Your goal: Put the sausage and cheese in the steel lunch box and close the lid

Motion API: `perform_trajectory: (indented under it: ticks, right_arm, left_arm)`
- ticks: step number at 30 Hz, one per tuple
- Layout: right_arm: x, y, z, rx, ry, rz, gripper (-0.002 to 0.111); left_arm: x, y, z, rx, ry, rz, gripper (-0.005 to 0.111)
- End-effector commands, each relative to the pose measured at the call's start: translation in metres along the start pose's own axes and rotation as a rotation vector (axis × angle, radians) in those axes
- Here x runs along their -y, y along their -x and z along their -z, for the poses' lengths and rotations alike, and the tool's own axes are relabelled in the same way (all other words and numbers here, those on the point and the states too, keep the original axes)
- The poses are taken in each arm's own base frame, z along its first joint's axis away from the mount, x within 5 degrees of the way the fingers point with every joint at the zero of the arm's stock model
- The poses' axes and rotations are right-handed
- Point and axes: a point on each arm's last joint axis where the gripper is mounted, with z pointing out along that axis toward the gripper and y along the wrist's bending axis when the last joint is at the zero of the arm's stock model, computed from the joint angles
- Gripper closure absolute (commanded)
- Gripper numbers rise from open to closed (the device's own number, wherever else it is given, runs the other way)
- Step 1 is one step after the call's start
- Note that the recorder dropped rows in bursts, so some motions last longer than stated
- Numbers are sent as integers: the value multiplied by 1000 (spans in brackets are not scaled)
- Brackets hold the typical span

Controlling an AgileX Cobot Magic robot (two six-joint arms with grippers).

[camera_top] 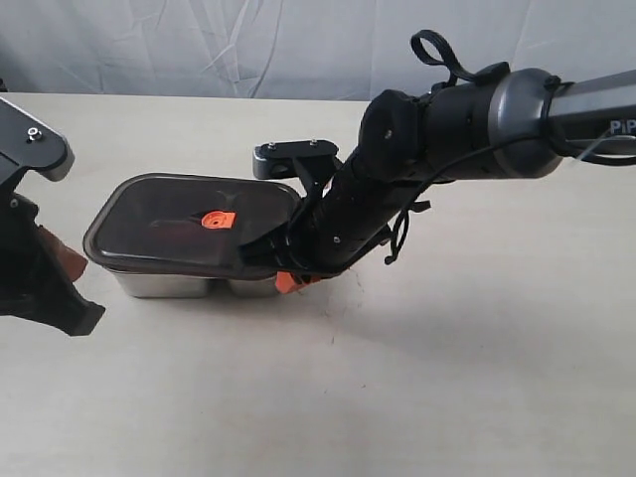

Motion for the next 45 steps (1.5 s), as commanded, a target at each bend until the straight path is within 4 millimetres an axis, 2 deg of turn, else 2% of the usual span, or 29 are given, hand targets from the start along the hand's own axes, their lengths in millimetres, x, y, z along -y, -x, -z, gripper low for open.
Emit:
perform_trajectory:
  ticks: [1,10,13,17,20,26,30,33,38,45]
  right_arm:
    - [1,5,1,58,-8,6,108]
    - [3,7,2,84,-32,31,108]
    - [4,6,2,65,-42,48,108]
    - [8,4,2,45,-84,55,108]
    - [11,5,5,54,-128,44,108]
    - [11,10,17,114,-169,78,108]
    - [15,19,25,156,-246,89,108]
    - [18,28,31,205,-312,91,108]
    - [22,40,38,252,-390,120,108]
    - [30,47,22,244,-445,102,108]
  left_arm:
    - [0,0,1,15,4,4,106]
    - [0,0,1,7,4,8,106]
    - [-4,-2,1,-12,43,66,106]
    - [-19,-5,-2,-44,130,182,106]
    - [-26,-7,-12,-87,138,239,106]
    - [-36,-3,-49,-125,134,277,106]
    - [-44,-12,-72,-243,159,277,106]
    - [-51,-15,-82,-264,168,317,106]
    - [-61,-17,-91,-244,177,354,106]
    - [-71,-12,-97,-166,177,384,106]
